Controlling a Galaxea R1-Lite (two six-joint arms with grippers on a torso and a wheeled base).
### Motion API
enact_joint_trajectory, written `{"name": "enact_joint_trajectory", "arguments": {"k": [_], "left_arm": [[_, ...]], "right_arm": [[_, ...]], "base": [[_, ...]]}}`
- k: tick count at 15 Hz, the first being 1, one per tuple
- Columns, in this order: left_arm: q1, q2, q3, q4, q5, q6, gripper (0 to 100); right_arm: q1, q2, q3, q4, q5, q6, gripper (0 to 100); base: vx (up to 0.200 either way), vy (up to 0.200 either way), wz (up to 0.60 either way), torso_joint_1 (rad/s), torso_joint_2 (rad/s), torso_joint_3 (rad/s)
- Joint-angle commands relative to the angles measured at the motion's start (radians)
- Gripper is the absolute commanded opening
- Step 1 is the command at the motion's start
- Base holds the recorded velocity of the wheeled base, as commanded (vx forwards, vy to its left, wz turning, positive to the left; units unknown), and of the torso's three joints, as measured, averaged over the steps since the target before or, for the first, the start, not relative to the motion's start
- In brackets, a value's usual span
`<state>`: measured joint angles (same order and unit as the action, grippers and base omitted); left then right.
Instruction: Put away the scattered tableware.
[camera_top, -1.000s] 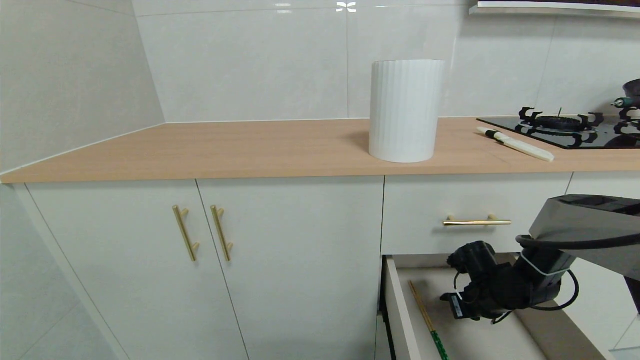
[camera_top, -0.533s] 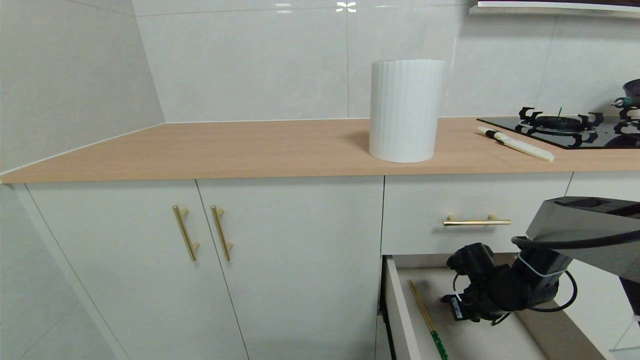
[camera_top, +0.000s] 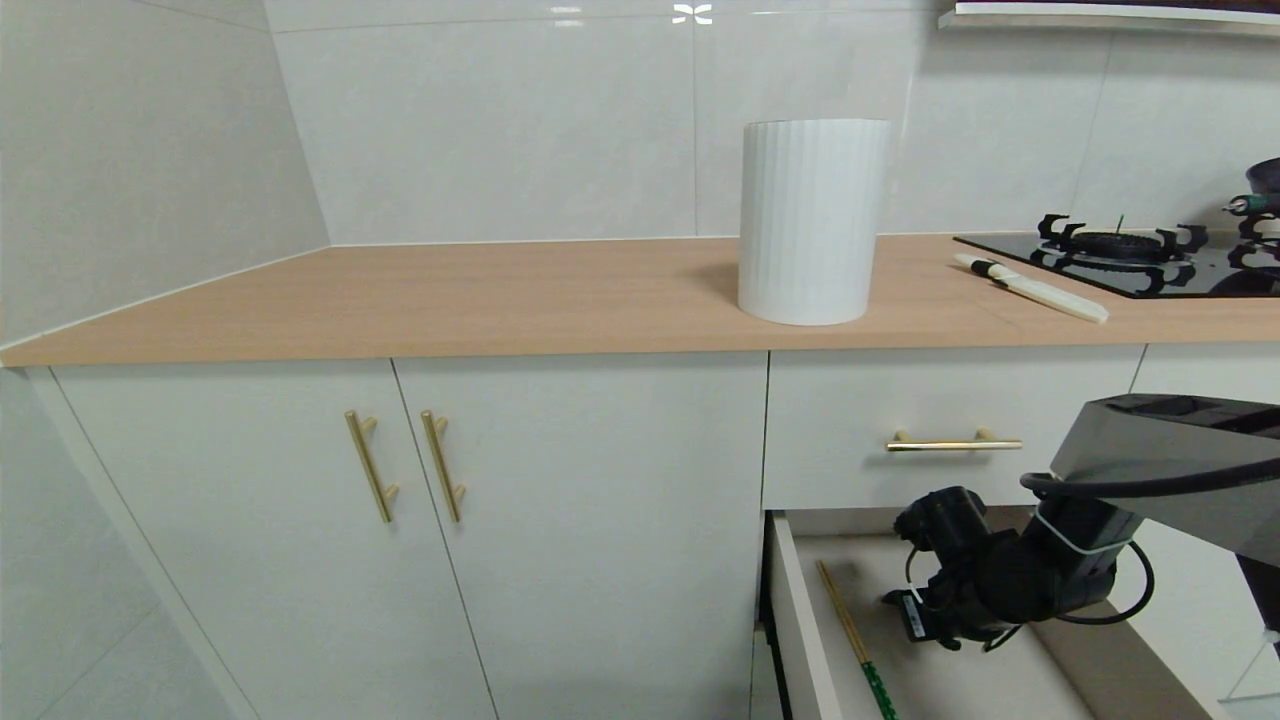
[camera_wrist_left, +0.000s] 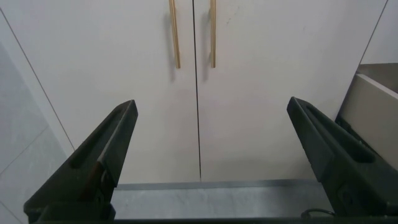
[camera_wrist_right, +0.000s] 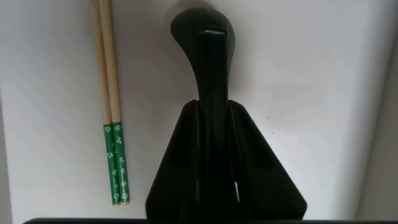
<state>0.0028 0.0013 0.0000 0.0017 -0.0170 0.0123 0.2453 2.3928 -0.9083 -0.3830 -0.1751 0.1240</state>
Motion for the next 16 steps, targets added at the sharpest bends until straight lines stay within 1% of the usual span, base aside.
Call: {"name": "enact_joint_trajectory", "arguments": {"k": [1,11,14,16], "left_arm": [[0.000,0.000,0.000,0.000,0.000,0.000,100],[0.000,0.000,0.000,0.000,0.000,0.000,100],[0.000,0.000,0.000,0.000,-0.001,-0.002,100],[0.000,0.000,0.000,0.000,-0.001,-0.002,100]], "right_arm": [[0.002,0.002,-0.001,-0.001,-0.001,0.000,100],[0.000,-0.012,0.016,-0.005,0.000,0.011,100],[0.000,-0.170,0.083,-0.001,0.006,0.026,100],[0.000,-0.333,0.147,0.004,0.011,0.029,100]], "base": [[0.000,0.000,0.00,0.000,0.00,0.000],[0.000,0.000,0.00,0.000,0.00,0.000],[0.000,0.000,0.00,0.000,0.00,0.000],[0.000,0.000,0.00,0.000,0.00,0.000]]}}
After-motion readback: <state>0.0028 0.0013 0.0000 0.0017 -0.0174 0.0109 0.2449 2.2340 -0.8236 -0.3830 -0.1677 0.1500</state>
